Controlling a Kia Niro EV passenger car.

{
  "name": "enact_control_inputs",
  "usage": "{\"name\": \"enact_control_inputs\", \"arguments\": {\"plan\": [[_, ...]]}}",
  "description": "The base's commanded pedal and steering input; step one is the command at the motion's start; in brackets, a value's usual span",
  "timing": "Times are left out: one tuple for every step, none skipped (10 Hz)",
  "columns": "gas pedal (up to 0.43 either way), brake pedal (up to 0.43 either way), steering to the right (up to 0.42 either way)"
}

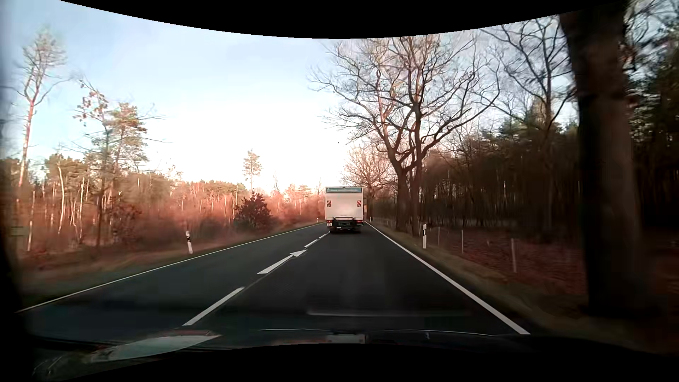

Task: Follow the waypoints while adhering to traffic rules and regulations

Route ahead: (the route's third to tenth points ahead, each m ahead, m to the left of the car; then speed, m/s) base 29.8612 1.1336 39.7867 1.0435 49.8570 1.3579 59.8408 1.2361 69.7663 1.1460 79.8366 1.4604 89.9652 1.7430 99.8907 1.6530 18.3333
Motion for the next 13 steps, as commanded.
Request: {"name": "enact_control_inputs", "arguments": {"plan": [[0.110, 0.000, -0.002], [0.110, 0.000, -0.002], [0.098, 0.000, -0.002], [0.098, 0.000, -0.003], [0.087, 0.000, -0.002], [0.087, 0.000, -0.002], [0.079, 0.000, -0.003], [0.079, 0.000, -0.002], [0.079, 0.000, -0.003], [0.079, 0.000, -0.002], [0.079, 0.000, -0.002], [0.079, 0.000, -0.002], [0.067, 0.000, -0.002]]}}
